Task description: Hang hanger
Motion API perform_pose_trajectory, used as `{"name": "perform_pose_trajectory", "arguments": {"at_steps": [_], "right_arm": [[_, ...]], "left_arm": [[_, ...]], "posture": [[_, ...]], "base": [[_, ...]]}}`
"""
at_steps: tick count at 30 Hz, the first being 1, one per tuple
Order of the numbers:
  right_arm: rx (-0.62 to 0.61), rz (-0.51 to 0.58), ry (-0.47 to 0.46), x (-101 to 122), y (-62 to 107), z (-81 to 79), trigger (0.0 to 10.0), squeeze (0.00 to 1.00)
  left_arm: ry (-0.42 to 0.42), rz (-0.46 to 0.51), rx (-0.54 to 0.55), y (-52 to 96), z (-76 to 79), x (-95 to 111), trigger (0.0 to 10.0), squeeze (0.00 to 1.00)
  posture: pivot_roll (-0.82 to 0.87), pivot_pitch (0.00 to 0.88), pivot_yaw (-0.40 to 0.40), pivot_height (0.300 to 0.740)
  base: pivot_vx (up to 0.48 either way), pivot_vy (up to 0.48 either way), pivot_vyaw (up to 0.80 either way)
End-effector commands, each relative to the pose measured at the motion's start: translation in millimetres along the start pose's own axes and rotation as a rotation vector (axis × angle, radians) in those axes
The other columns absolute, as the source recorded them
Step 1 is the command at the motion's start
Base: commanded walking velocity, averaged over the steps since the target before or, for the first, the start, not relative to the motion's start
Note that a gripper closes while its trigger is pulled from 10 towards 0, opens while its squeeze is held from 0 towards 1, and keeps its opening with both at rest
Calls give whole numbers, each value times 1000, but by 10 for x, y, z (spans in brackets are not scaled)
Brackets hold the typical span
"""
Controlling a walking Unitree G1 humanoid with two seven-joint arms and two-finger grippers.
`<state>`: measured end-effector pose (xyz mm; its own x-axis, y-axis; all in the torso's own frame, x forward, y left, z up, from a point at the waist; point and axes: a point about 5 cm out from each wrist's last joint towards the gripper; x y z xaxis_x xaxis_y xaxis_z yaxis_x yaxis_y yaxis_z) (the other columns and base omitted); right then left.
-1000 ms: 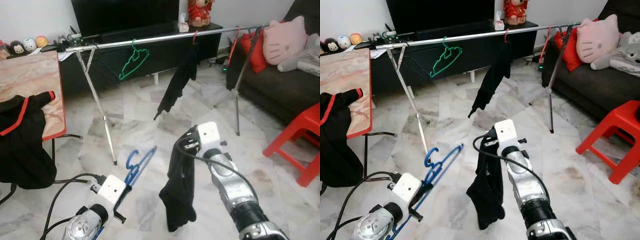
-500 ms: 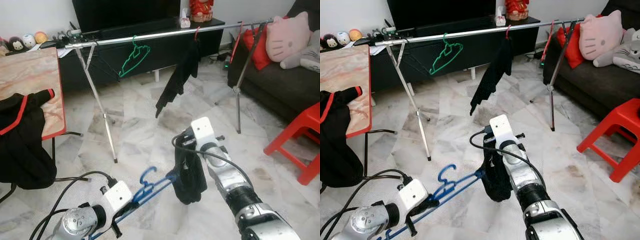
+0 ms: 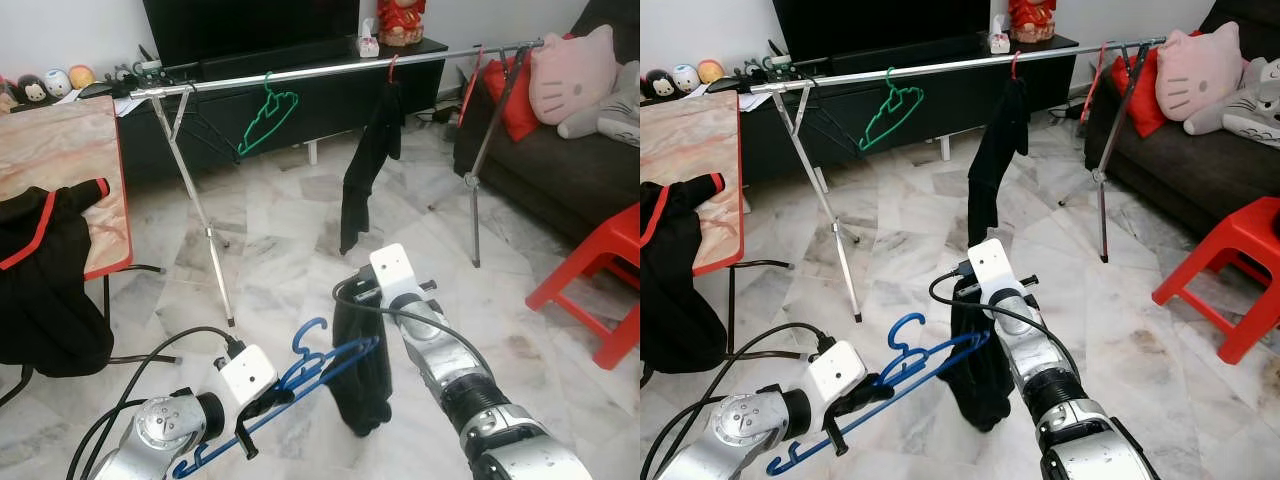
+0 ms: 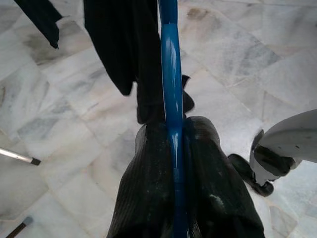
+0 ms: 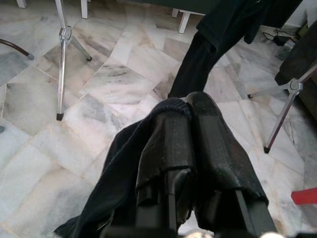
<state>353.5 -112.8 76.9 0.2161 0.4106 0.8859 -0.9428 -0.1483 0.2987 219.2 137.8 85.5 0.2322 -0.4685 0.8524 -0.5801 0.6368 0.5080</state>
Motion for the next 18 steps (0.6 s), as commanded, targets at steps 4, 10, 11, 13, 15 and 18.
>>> {"name": "perform_pose_trajectory", "arguments": {"at_steps": [4,10,11,13,15,18], "right_arm": [[28,60,19,175,-35,-46,10000,0],[44,69,18,196,-39,-89,10000,0],[47,69,17,198,-40,-98,10000,0],[53,71,16,207,-41,-115,10000,0],[55,72,15,209,-40,-126,10000,0],[57,73,12,215,-41,-135,10000,0]], "left_arm": [[10,59,134,-63,-77,91,10000,0],[12,104,207,-124,-94,176,10000,0],[10,106,215,-131,-101,183,10000,0],[13,122,238,-149,-125,217,10000,0],[18,125,253,-156,-135,224,10000,0],[14,115,246,-168,-123,213,10000,0]], "posture": [[-34,0,23,732],[-41,0,27,732],[-41,0,27,732],[-41,0,28,732],[-43,0,30,732],[-44,0,32,732]], "base": [[0,0,0],[0,0,0],[0,0,0],[0,0,0],[0,0,0],[0,0,0]]}}
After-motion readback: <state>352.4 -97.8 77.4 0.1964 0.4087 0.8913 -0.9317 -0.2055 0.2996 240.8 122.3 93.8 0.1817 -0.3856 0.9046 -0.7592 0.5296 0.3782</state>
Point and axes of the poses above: a point about 5 cm out from each wrist's last joint towards the gripper, its own y axis pointing back from the gripper into the wrist, its own x axis along the axis of the wrist's last joint, z = x × y, and after that the axes turned 3 degrees about y, right-handed
